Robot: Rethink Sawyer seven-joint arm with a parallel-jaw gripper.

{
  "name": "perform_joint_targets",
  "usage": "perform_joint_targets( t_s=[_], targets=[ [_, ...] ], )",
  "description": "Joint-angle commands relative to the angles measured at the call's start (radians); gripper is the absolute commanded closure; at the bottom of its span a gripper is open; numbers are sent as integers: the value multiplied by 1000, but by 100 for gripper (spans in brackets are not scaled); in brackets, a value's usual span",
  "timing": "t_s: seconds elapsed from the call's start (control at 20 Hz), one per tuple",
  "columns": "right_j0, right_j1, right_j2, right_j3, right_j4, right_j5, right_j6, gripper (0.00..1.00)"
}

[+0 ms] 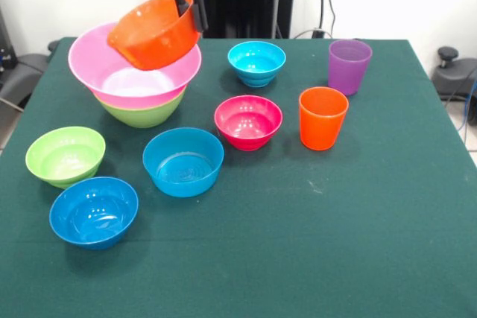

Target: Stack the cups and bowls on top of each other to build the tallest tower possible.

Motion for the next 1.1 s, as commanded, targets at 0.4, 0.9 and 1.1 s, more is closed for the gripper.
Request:
perform_joint_targets(
  t_s=[0.4, 0.9, 1.1],
  targets=[
    [-24, 95, 21, 13, -68, 4, -88, 100],
    [-76, 65, 43, 80, -57, -17, -95, 100],
    [-86, 65, 51, 87, -62, -23, -91, 100]
  ],
)
